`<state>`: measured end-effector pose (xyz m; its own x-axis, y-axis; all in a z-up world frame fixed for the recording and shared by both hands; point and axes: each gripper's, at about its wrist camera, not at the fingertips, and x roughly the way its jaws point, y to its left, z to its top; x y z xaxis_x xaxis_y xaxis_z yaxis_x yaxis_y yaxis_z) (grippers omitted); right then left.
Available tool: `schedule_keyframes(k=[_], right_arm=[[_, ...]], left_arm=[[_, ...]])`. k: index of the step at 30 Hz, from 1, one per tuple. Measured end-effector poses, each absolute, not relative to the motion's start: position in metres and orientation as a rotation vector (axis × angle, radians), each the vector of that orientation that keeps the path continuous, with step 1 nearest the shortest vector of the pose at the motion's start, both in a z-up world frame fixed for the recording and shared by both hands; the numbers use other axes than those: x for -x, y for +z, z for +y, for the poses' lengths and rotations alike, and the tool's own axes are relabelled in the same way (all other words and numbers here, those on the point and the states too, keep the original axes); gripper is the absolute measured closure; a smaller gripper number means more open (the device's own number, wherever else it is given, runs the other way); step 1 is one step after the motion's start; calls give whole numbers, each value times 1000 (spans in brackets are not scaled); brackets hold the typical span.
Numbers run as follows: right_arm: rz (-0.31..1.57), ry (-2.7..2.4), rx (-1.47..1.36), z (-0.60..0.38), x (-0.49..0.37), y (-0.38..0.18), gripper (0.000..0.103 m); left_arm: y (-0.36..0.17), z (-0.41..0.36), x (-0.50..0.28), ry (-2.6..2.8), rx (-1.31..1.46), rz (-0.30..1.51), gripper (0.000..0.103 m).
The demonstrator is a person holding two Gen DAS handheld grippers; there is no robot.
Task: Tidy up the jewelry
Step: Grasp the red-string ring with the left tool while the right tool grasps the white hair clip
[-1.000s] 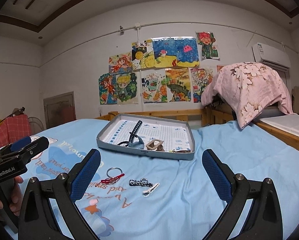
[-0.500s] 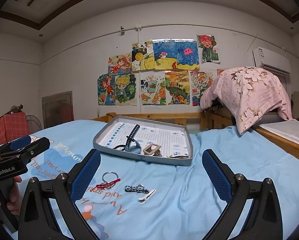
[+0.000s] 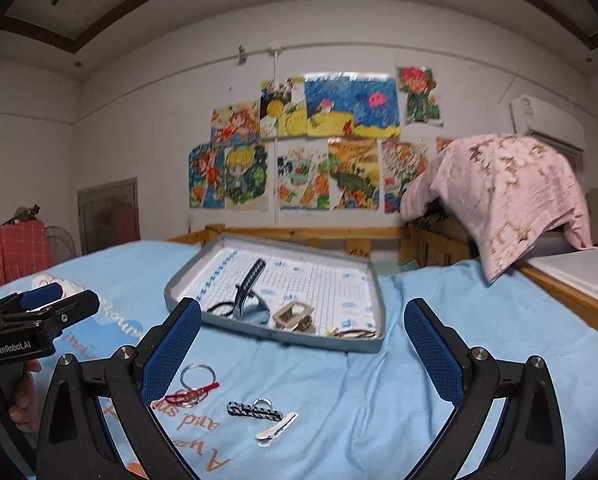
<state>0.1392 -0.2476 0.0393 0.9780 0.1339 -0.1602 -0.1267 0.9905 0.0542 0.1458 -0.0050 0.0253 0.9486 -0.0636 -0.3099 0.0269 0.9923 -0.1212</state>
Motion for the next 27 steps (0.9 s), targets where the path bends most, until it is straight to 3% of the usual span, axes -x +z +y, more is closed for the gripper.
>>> schedule_keyframes(k=[14,18,27], right_arm=[[336,195,-51,-244,-171,-10,5],[370,218,-33,-239,-176,-18,17],[454,286,-38,-235,-183,-35,38]], left_arm=[[-21,9,-183,-111,201,543,1],[-25,5,-189,-134,196,574,6],[-37,-5,-198,-245,179,648,35]])
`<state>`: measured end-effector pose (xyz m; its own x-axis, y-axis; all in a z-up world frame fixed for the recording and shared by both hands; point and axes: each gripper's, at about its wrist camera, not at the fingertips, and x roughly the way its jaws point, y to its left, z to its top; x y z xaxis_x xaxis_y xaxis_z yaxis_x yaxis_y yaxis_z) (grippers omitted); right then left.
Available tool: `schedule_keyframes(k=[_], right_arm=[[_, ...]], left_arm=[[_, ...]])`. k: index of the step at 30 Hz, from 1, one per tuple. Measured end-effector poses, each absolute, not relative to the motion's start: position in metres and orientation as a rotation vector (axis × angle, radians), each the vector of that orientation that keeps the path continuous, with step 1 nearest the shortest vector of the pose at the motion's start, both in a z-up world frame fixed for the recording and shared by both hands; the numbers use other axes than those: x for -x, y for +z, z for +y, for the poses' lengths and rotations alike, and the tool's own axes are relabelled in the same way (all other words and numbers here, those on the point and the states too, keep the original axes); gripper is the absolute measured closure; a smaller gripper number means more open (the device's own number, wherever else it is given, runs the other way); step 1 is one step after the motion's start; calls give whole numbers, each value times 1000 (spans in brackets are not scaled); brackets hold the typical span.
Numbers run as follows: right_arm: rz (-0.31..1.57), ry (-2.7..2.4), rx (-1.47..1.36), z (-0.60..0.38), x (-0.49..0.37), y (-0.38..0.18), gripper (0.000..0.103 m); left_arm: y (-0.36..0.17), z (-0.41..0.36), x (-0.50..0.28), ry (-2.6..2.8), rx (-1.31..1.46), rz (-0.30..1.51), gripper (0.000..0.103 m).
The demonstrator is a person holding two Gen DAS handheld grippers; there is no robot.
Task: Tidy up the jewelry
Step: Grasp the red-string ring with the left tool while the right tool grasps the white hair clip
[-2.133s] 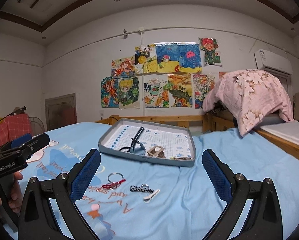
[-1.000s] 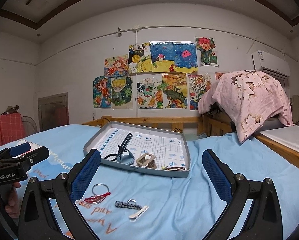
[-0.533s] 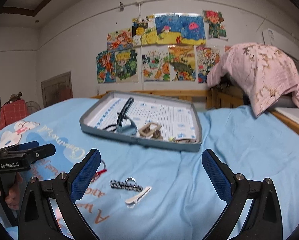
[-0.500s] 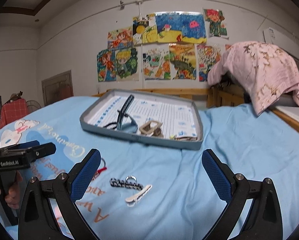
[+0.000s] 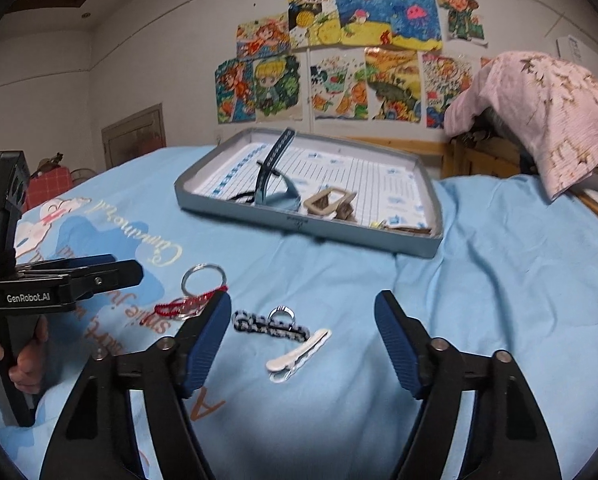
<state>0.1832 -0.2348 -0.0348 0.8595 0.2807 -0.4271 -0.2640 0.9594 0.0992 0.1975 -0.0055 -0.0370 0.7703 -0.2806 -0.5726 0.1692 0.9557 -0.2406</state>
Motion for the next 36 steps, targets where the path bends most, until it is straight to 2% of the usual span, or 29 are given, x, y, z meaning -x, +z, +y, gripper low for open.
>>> schedule_keyframes(k=[4,6,8,13,19,21,24,31,36], right_arm=[[487,306,-46,-235,-185,-42,44],[500,314,-51,-236,-186,-44,48],[514,321,-60,-237,-188,-46,51],[532,339,-73,-237,-189,-50,51],[547,350,-69,-235,-190,-53,51],[551,350,-72,-235,-191,-54,52],[564,355,-77,-235,-193,-56,60],[578,367,-66,-231,-195,-58,60],[594,375,-54,-228,-195,-59,60]], left_arm=[[-45,-6,-203,-308,202,694,54],[-49,-7,-207,-332,211,723,60],[-52,-6,-210,-345,220,740,61],[-56,-8,-215,-374,227,757,65],[-60,-11,-217,-390,224,771,65],[-61,-12,-219,-390,221,778,69],[-62,-15,-221,-391,213,786,74],[-67,-17,-223,-396,200,808,86],[-68,-18,-222,-396,194,814,91]])
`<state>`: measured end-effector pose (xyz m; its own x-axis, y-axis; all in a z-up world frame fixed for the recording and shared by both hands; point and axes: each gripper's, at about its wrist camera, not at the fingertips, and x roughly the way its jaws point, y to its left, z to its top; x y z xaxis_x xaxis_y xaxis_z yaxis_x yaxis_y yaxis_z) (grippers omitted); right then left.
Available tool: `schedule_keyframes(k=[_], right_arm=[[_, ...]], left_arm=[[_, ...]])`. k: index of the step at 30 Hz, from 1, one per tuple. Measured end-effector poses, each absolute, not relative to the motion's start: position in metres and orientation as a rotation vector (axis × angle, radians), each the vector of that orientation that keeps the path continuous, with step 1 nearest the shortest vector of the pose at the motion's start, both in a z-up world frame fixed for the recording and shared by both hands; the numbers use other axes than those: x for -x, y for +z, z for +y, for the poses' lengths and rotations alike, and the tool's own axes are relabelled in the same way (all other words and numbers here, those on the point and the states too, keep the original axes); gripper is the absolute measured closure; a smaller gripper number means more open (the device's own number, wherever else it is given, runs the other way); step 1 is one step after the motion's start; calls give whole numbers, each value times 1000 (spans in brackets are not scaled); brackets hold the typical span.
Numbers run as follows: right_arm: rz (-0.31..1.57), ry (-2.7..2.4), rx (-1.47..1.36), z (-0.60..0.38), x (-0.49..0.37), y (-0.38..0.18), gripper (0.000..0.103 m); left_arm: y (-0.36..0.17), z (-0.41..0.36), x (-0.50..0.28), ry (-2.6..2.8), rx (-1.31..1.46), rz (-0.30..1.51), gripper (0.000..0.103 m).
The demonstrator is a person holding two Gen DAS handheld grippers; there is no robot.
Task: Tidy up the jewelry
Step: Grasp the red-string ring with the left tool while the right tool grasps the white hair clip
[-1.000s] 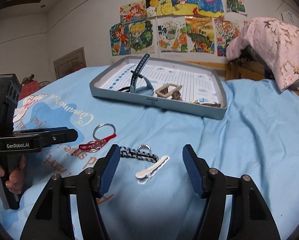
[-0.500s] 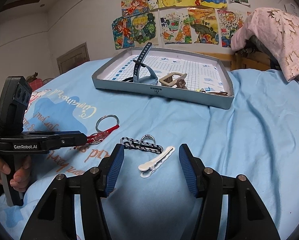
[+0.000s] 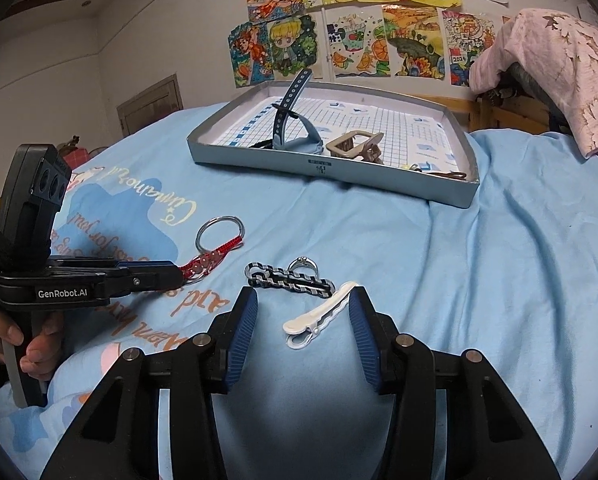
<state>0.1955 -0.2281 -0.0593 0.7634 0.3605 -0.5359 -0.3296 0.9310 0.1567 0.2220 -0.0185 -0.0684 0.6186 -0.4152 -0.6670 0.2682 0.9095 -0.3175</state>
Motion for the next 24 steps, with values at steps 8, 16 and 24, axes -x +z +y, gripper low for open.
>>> schedule_keyframes(k=[8,16,24], right_arm=[[620,372,-40,-224,-197,-63,60],[657,372,-33,-220,-198,-68,84],[633,362,-28,-219,-193,-66,90]], left_arm=[[-68,-19,-218,-398,189,797,95],[-62,-19,-209,-411,177,749,98],[-51,-19,-197,-421,160,670,98]])
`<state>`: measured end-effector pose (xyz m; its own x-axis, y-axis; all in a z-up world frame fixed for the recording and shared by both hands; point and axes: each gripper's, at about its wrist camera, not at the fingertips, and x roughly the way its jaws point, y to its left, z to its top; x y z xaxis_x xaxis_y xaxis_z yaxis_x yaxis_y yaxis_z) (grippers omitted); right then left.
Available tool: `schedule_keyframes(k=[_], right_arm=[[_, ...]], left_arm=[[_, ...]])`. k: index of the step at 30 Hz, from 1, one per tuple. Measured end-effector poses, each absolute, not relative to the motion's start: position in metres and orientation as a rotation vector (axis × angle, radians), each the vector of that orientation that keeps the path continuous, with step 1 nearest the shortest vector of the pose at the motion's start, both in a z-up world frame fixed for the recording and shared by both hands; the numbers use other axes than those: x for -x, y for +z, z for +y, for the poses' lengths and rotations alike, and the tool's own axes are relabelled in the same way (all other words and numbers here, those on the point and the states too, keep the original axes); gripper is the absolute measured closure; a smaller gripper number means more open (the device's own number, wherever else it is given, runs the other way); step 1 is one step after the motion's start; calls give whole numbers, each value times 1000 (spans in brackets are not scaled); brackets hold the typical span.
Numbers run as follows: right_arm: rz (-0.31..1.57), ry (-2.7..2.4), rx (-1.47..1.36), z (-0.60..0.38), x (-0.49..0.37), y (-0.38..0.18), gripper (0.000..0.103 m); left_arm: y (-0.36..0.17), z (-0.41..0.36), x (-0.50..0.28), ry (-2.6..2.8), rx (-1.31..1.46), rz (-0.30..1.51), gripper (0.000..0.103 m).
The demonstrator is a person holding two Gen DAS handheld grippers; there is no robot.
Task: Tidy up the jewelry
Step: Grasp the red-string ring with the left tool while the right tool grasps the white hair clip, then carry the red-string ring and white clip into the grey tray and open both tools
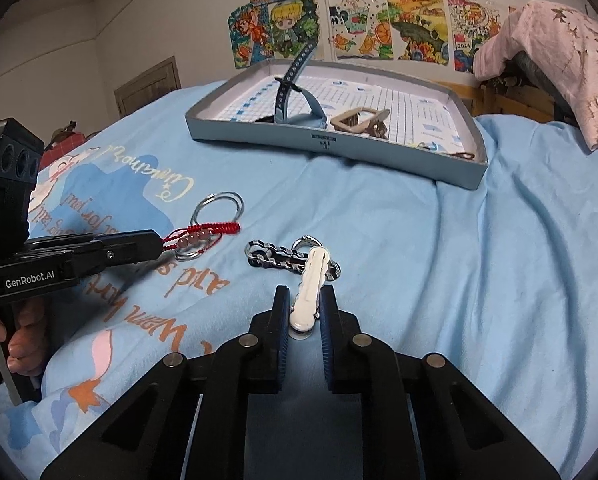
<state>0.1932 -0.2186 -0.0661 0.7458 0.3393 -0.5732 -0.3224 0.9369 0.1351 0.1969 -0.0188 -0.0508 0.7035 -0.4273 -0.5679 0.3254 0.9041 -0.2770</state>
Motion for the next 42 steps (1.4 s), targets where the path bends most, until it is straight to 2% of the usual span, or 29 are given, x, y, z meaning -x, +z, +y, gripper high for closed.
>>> schedule_keyframes(k=[21,31,35,42], right_arm=[[428,346,-85,-237,-189,-23,90],[401,312,-165,-248,-269,1,90],[424,320,-204,-241,-306,-2,90],[472,354,-93,-196,-348,-9,90]], left_arm=[[-3,-7,-199,-497,208,558,98],[35,2,-256,-363,213,457,98],[36,8,-286,-293,232,452,98],[21,9,-332,-235,219,508,98]])
